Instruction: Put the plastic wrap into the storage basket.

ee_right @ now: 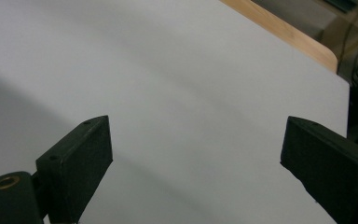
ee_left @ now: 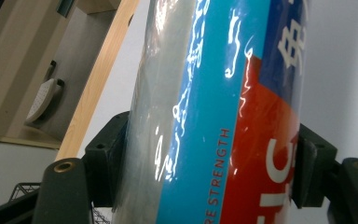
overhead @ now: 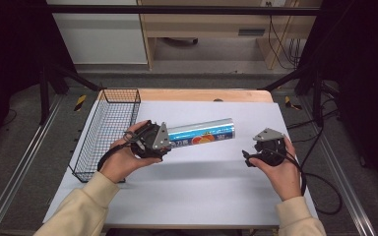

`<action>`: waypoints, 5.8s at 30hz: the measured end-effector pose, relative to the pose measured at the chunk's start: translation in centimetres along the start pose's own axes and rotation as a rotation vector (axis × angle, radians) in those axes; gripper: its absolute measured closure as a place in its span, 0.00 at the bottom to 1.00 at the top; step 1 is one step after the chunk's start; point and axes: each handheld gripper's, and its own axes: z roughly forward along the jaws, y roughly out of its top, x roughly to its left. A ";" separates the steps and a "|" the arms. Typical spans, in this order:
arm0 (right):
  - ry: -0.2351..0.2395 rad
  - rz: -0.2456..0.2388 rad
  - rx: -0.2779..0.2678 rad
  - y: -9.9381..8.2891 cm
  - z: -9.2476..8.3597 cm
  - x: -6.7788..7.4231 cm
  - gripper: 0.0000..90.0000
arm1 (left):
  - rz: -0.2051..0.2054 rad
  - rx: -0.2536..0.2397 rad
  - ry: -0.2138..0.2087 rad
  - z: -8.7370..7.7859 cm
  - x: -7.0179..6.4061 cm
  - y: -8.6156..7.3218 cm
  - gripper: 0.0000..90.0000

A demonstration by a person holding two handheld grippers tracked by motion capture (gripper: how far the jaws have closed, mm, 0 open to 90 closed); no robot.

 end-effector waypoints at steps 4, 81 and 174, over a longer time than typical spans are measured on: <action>-0.064 0.127 0.008 -0.8 1.0 -0.9 0.10 | -0.020 0.008 0.013 -0.2 0.7 -0.1 0.31; -0.262 0.337 -0.083 -4.6 0.7 0.1 0.08 | -0.567 0.436 0.311 -9.3 2.5 -4.8 0.34; -0.197 0.337 -0.081 -4.5 0.9 0.3 0.11 | -0.880 0.704 0.165 -5.2 4.2 -11.1 0.35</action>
